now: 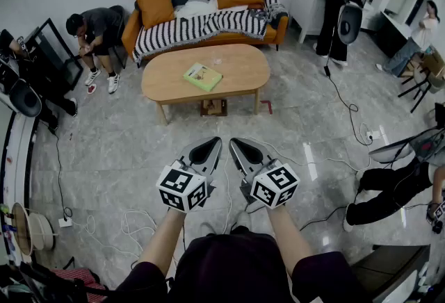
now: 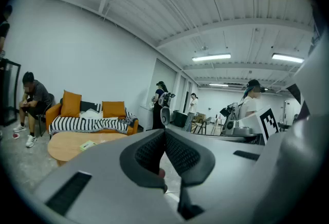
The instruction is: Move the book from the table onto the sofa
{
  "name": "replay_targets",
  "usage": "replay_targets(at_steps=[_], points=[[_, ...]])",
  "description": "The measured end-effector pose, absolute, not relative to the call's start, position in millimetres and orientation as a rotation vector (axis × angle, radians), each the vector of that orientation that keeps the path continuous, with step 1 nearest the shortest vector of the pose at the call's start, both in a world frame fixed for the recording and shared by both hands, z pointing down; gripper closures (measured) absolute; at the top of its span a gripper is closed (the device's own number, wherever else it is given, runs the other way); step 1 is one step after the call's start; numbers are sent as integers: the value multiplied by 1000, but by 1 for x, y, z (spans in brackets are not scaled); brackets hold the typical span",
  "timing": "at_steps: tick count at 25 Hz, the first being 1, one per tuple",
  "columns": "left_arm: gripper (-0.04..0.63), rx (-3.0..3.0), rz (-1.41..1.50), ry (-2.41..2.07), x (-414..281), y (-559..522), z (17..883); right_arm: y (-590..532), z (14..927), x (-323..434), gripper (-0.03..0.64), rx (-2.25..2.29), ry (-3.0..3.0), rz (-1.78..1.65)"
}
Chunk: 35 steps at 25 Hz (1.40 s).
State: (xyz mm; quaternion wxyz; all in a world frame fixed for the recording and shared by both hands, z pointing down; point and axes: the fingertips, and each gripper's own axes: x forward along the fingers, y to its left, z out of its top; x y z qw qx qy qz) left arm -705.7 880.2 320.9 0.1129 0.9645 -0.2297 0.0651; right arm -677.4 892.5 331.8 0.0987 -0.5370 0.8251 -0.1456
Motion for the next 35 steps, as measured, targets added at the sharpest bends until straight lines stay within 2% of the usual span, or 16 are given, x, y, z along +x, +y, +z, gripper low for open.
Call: replay_targets(at_steps=[17,35], points=[[580,2784,240,-780,-629,873,339,892,355,-593,595,-1534,2478,-502],[580,2723,286,-802,-609,787,372,814,391,-563,595,-1547,2446,-617]])
